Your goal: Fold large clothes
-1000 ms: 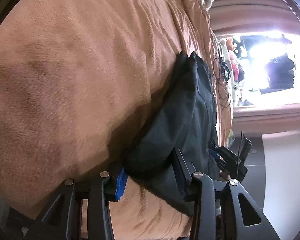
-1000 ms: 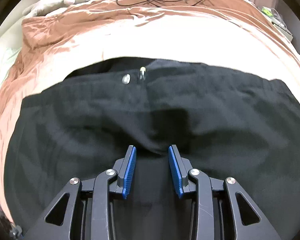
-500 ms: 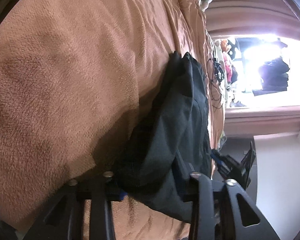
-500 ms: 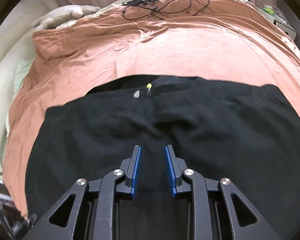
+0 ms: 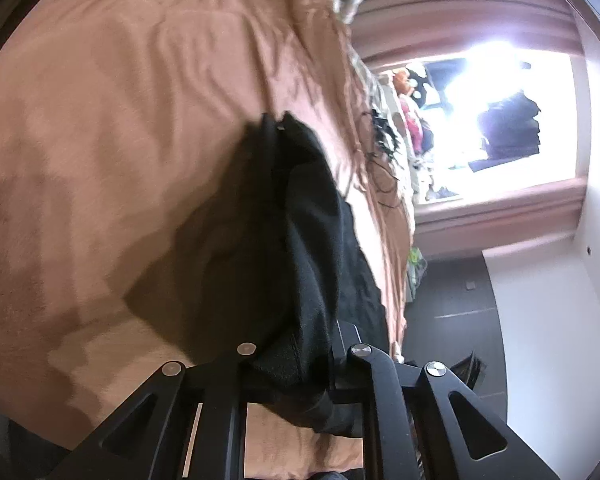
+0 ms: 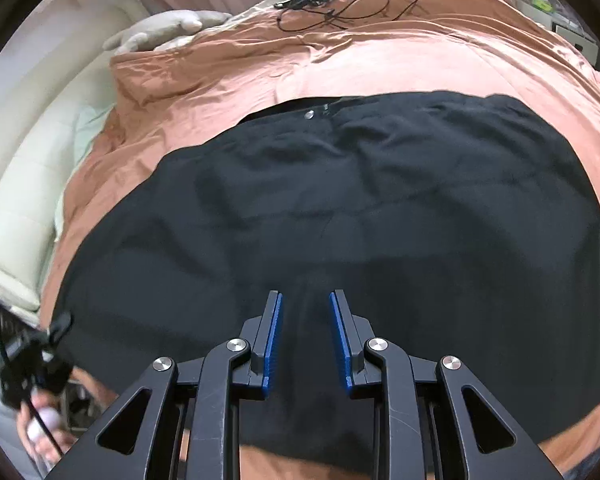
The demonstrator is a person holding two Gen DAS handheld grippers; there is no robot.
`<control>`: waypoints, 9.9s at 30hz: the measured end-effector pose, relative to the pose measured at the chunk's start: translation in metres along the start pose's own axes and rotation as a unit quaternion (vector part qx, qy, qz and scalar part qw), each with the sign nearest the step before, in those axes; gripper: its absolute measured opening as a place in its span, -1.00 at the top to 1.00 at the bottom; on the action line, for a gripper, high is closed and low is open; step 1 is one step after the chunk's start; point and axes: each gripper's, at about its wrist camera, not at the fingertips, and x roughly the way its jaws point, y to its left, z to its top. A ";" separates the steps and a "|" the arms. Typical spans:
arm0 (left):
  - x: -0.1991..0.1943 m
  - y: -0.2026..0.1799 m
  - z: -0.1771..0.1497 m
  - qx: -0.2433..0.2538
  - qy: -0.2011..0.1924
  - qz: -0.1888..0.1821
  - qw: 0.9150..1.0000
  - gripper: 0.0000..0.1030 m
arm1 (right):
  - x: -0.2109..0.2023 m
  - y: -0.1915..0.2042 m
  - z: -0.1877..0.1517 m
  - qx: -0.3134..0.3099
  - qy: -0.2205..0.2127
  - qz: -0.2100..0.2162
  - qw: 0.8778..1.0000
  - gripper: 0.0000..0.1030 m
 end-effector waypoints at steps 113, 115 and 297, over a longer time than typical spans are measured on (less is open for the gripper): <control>0.235 -0.131 -0.169 0.263 0.222 0.171 0.923 -0.09 | -0.097 -0.289 -0.106 0.272 -0.107 0.067 0.954 -0.37; 0.236 -0.132 -0.171 0.264 0.220 0.173 0.923 -0.09 | -0.088 -0.289 -0.107 0.272 -0.099 0.080 0.954 -0.36; 0.259 -0.546 -0.465 0.477 0.205 -0.089 0.850 0.60 | -0.539 -0.411 -0.082 0.079 -0.355 -0.090 0.927 0.80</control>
